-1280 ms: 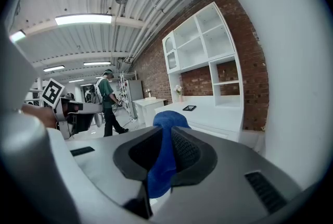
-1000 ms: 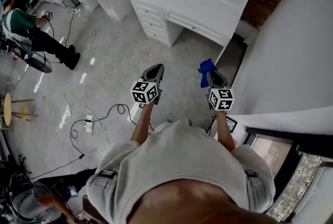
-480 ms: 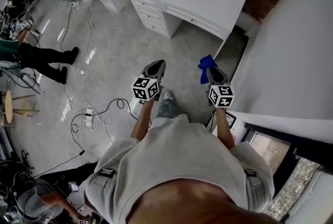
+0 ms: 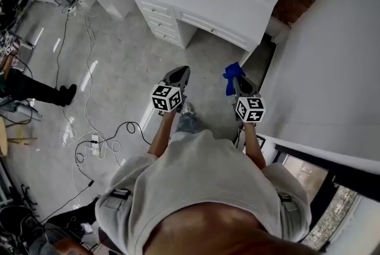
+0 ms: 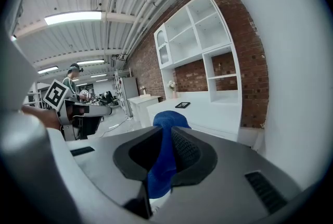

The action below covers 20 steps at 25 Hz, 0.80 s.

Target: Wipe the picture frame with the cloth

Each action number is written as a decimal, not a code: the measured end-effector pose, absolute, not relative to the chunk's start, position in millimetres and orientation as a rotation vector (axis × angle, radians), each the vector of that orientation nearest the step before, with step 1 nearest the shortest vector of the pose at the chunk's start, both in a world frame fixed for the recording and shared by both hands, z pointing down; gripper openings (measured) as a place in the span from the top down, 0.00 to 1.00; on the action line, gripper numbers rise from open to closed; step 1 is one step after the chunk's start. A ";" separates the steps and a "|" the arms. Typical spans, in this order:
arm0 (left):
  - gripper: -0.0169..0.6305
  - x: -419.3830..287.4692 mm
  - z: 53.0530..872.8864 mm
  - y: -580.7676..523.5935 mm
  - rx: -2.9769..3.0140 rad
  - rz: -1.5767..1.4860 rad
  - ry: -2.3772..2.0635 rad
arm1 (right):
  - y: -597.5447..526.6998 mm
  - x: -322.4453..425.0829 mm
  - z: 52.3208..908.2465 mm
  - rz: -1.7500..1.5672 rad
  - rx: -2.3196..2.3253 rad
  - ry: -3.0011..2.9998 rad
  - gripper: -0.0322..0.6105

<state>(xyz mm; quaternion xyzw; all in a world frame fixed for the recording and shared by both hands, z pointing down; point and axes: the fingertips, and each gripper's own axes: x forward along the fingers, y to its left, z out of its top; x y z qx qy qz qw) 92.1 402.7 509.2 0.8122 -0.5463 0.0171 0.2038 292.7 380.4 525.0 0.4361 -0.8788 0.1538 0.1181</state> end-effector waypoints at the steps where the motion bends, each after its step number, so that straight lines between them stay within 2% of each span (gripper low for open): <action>1: 0.95 88.4 508.5 391.4 2.274 0.042 -1.513 | 370.5 288.9 523.1 0.443 1.286 -2.566 0.85; 20: 0.95 -51.0 488.3 210.6 2.342 -0.024 -1.440 | 200.8 157.1 493.3 0.351 1.382 -2.524 0.85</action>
